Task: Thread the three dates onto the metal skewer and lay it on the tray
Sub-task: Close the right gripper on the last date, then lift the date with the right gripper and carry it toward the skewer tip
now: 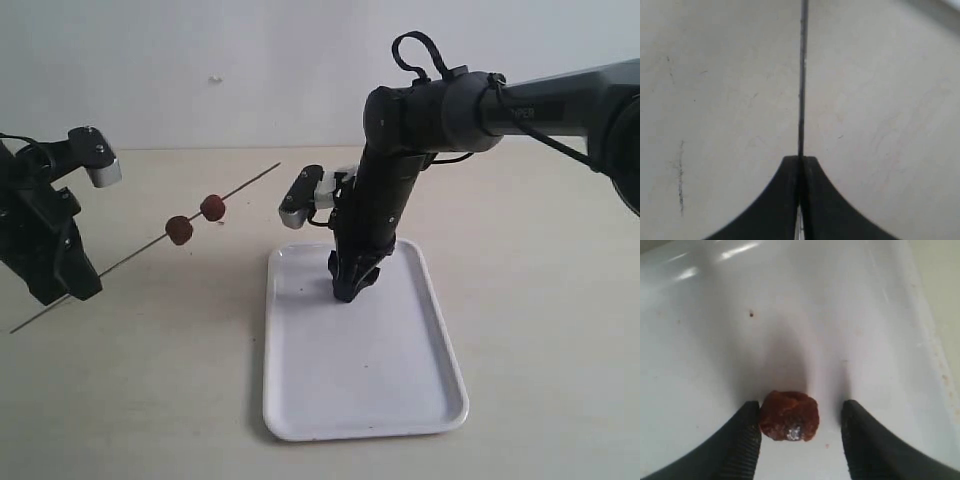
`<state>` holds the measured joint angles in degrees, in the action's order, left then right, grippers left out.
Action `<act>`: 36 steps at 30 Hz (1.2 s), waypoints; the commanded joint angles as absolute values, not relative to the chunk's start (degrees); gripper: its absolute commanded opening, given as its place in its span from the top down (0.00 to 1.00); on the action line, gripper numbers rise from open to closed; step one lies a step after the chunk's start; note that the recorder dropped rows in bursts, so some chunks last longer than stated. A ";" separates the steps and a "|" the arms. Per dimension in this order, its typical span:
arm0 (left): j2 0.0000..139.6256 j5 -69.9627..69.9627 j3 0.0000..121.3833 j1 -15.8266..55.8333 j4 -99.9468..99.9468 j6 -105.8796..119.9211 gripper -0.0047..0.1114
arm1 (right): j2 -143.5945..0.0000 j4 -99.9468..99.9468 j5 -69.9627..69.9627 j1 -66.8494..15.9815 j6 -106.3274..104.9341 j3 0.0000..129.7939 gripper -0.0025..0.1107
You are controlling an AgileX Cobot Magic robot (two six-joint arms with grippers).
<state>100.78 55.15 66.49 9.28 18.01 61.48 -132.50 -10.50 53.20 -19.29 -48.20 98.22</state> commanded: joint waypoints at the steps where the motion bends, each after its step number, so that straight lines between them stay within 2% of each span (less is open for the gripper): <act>1: 100.57 54.53 66.64 9.14 18.89 61.06 0.96 | -132.92 -10.20 52.81 -19.33 -48.14 98.68 0.59; 10: 100.57 54.10 66.64 9.14 18.89 61.06 0.96 | -132.69 -10.20 52.96 -19.33 -48.14 98.68 0.65; 21: 100.57 53.64 66.64 9.14 18.99 61.06 0.96 | -130.51 -10.44 51.29 -19.33 -48.14 98.68 0.65; 36: 100.57 51.98 66.64 9.14 17.88 61.06 0.96 | -124.07 -2.56 59.20 -19.33 -44.26 98.68 0.65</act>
